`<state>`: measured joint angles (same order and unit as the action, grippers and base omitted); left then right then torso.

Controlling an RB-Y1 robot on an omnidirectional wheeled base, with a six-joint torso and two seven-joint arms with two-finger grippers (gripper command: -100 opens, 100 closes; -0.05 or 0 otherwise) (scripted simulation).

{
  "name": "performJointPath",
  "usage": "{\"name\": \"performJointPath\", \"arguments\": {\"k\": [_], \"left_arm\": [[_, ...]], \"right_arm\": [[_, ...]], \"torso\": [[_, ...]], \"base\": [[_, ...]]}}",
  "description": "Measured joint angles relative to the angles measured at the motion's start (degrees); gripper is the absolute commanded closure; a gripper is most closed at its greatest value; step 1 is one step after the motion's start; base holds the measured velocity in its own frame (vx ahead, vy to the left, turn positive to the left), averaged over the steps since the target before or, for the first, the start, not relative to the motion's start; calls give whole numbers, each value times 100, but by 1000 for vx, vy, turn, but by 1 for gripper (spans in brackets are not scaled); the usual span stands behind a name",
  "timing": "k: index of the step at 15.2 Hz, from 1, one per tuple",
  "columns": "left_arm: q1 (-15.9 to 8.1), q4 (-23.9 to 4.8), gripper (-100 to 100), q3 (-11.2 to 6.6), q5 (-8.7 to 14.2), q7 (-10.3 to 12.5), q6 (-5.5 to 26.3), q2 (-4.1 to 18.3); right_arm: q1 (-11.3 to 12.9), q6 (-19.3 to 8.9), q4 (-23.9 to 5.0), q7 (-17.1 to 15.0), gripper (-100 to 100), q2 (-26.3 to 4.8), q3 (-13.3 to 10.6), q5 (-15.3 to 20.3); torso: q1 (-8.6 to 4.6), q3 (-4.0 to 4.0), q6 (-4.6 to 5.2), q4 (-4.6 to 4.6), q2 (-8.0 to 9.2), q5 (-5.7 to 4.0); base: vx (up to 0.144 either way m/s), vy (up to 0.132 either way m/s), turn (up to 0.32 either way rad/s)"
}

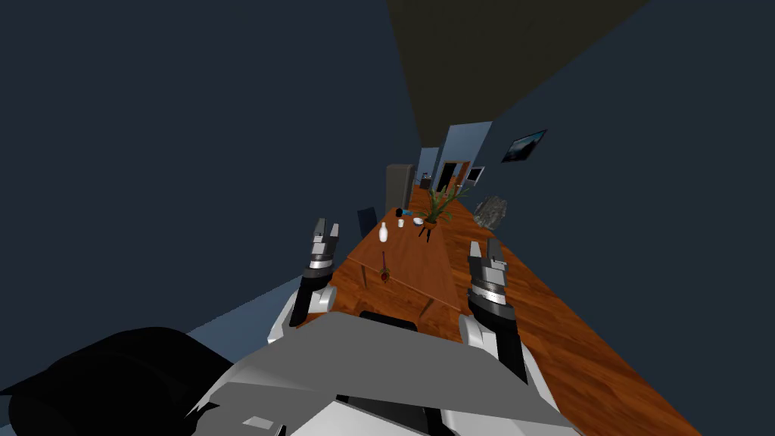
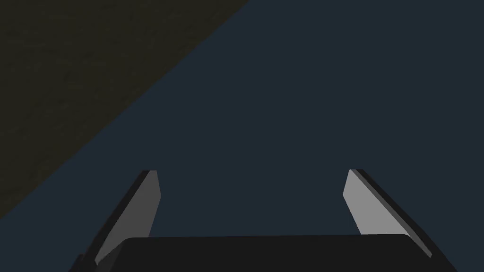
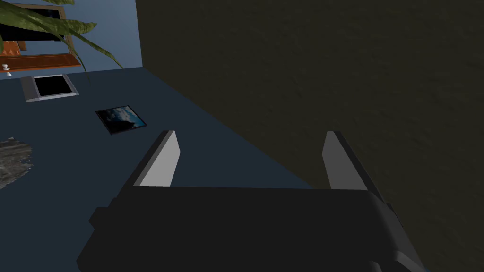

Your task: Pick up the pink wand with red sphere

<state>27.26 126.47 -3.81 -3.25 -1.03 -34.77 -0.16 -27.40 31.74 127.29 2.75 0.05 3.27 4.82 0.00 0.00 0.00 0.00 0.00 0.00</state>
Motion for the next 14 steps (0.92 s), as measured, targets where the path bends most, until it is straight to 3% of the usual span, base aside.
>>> {"name": "performJointPath", "arguments": {"k": [3, 6, 14], "left_arm": [[-67, -69, -100, 7, -24, -20, 151, 297], [-170, -230, -100, 85, -110, -107, 493, 576], [-358, -549, -100, 152, -236, -230, 1298, 875]], "right_arm": [[1, 0, 0, 0, 0, 0, 0, 0], [1, 0, 0, 0, 0, 0, 0, 0], [1, 0, 0, 0, 0, 0, 0, 0]], "torso": [[3, -1, 3, 0, -2, 1], [6, -2, 4, -1, -4, 2], [3, -2, 3, -1, -4, 1]], "base": [[3, 4, -108], [5, 11, -161], [4, 7, -121]]}}
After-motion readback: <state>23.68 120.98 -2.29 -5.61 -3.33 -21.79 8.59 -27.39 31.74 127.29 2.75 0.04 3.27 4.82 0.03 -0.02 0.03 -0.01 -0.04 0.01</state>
